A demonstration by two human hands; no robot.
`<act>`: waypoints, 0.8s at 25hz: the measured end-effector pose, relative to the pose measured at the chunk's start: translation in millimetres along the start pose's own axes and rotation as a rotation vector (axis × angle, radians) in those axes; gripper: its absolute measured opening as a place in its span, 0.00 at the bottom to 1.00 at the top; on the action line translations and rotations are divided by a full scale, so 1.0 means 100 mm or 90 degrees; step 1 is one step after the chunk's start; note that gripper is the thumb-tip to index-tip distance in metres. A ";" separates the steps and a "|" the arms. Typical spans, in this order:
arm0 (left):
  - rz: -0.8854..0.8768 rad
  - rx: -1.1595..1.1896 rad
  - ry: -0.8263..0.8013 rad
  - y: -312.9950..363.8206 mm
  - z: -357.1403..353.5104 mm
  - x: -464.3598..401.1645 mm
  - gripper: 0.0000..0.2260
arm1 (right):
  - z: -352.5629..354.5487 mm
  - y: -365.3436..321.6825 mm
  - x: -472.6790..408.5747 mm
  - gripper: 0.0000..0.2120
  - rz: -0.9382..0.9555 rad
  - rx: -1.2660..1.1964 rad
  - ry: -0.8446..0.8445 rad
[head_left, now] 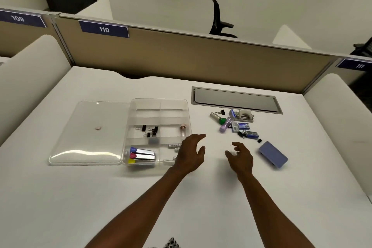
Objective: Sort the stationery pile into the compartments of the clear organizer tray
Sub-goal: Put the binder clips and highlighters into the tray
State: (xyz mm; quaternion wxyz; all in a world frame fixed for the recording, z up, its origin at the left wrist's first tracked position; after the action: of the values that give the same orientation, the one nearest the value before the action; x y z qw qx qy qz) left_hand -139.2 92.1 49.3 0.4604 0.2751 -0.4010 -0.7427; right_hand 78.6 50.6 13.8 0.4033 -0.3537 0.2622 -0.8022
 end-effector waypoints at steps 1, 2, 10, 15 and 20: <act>0.002 -0.029 -0.031 0.03 -0.13 -0.03 0.21 | 0.07 0.07 -0.05 0.27 0.017 0.123 -0.004; 0.008 -0.057 -0.072 0.04 -0.27 -0.05 0.22 | 0.12 0.14 -0.10 0.33 0.022 0.220 -0.027; 0.068 -0.247 -0.351 -0.06 -0.91 -0.16 0.32 | 0.27 0.06 -0.39 0.62 -0.040 0.520 -0.107; 0.053 -0.416 -0.389 -0.03 -1.04 -0.28 0.33 | 0.25 -0.01 -0.58 0.69 -0.044 0.569 -0.165; 0.059 -0.475 -0.382 -0.02 -1.15 -0.28 0.33 | 0.29 -0.04 -0.76 0.77 -0.076 0.555 -0.181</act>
State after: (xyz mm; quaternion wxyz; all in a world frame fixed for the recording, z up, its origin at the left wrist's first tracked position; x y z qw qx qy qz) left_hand -38.3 78.9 -12.1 0.4245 -0.1535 -0.2341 -0.8611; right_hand 132.3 112.2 7.3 0.4991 -0.2722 -0.1785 -0.8031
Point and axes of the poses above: each hand's wrist, its own x-axis away from the middle knuckle, its own z-axis out of the back of the hand, y = z × x, the point moved 7 cm from there along -x, towards the middle knuckle, and after that the axes turned 12 degrees about -y, right-handed, at the moved point
